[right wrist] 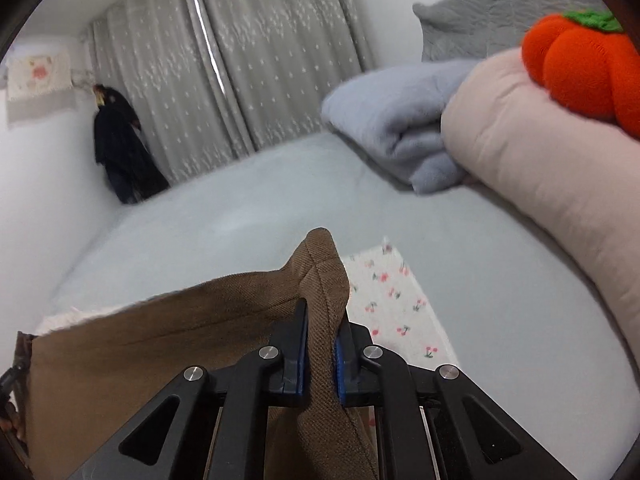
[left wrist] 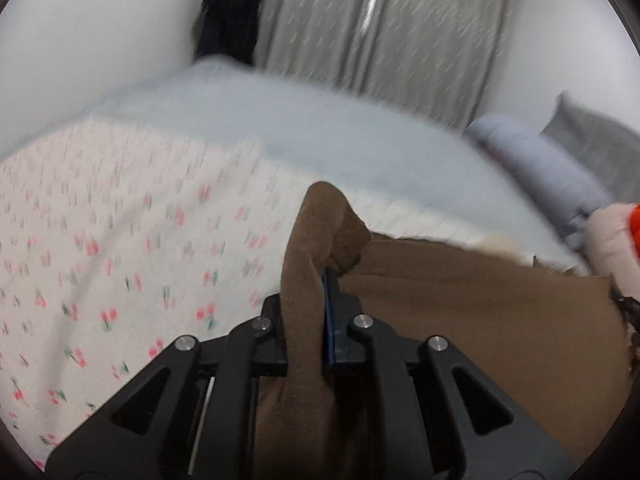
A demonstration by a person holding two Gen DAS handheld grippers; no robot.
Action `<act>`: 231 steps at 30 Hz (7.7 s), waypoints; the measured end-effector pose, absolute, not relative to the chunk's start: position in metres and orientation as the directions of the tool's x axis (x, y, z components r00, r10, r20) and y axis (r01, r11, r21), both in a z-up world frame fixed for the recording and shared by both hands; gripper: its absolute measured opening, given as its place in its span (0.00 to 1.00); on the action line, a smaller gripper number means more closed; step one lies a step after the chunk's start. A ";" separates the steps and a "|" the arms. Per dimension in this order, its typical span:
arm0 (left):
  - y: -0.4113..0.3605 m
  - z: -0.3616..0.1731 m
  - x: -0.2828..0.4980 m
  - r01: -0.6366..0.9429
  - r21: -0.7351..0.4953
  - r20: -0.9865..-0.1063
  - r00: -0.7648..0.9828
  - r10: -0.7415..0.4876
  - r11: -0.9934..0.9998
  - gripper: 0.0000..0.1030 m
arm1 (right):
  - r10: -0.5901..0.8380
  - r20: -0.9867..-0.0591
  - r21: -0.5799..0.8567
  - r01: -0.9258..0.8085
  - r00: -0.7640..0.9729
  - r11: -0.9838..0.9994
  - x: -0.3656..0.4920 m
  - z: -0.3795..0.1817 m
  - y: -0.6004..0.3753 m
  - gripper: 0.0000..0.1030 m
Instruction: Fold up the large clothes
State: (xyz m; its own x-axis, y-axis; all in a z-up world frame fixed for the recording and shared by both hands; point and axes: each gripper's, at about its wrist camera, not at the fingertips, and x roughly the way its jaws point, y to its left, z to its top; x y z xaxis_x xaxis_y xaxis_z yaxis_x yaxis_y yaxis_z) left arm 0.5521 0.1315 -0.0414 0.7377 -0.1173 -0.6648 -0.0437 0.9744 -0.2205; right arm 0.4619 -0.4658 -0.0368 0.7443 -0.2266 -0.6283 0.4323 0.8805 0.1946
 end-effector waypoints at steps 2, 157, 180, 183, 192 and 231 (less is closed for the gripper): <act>0.148 -0.059 0.567 -0.106 -0.301 -0.722 0.674 -0.154 0.948 0.23 | -0.240 -0.717 0.141 0.474 0.655 0.869 0.482 -0.075 -0.467 0.16; -0.180 0.013 0.246 0.890 0.128 -0.636 0.413 -0.653 0.438 0.58 | 0.325 -0.499 0.757 0.221 0.803 0.616 0.284 -0.027 -0.451 0.67; 0.009 0.034 0.413 0.516 -0.414 -0.557 0.508 -0.657 0.750 0.73 | 0.349 -0.717 0.543 0.170 0.604 0.822 0.517 0.016 -0.361 0.07; 0.005 0.027 0.416 0.507 -0.466 -0.540 0.485 -0.688 0.725 0.73 | 0.303 -0.620 0.556 0.134 0.724 0.820 0.493 0.048 -0.387 0.05; -0.050 -0.010 0.408 0.490 -0.558 -0.569 0.361 -0.739 0.669 0.98 | 0.215 -0.702 0.612 0.420 0.679 0.670 0.392 -0.051 -0.518 0.14; 0.072 -0.003 0.186 0.289 -0.588 -0.749 0.159 -0.643 0.756 0.67 | 0.522 -0.784 0.610 0.267 0.336 0.746 0.148 -0.061 -0.278 0.40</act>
